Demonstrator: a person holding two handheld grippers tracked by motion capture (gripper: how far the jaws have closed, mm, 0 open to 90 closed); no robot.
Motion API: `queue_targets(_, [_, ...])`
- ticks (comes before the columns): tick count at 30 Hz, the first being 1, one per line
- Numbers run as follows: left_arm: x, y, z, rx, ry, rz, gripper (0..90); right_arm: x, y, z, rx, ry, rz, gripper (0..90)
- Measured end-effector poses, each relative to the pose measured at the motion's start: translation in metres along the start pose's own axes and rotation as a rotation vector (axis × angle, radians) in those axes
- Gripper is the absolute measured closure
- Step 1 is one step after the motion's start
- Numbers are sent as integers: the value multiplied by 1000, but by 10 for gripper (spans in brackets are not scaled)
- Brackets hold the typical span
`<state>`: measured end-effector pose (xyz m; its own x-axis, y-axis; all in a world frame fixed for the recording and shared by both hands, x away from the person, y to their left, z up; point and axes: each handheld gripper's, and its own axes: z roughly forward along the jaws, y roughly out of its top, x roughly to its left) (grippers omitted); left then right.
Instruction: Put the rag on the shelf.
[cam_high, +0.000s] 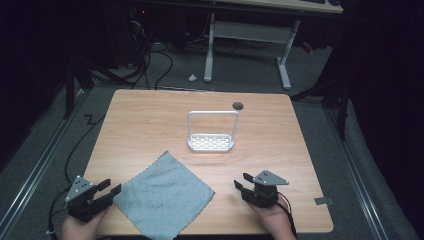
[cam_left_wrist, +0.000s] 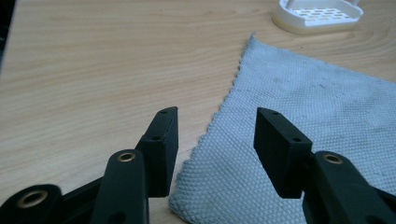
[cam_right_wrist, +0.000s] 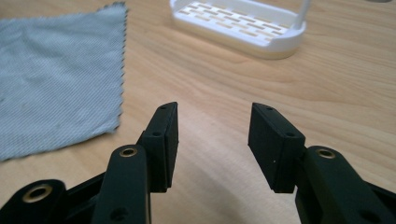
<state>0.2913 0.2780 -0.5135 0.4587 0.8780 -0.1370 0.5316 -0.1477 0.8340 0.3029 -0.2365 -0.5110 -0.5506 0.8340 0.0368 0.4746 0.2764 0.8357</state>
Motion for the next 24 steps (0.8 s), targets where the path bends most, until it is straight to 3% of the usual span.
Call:
queue_targets(4, [5,-2,-3,-23,-12,-29,486,0,-2,2,10,-2,-15,541])
queue_targets(5, [11,-3,-3,-31,-36,-69,488,2,-2,2,13,0,-30,541])
queue_targets(9, [14,-5,-3,-34,-57,-85,516,7,0,2,11,9,-50,541])
queue_targets(12, [10,-4,-2,-30,-70,-57,599,14,2,4,11,34,-74,547])
queue_targets(16, [1,-3,1,-2,-104,-26,701,37,7,14,33,111,-132,627])
queue_targets(17, [-2,-3,2,16,-113,-14,701,37,7,14,33,111,-132,627])
queue_targets(18, [-7,-2,6,63,-115,14,802,51,9,20,60,162,-165,754])
queue_targets(19, [-7,-2,6,63,-115,14,836,51,9,20,60,162,-165,754])
queue_targets(20, [-13,-2,9,90,-120,41,869,66,11,27,96,215,-191,842])
queue_targets(24, [-21,-4,17,151,-117,90,898,93,13,39,150,273,-266,900])
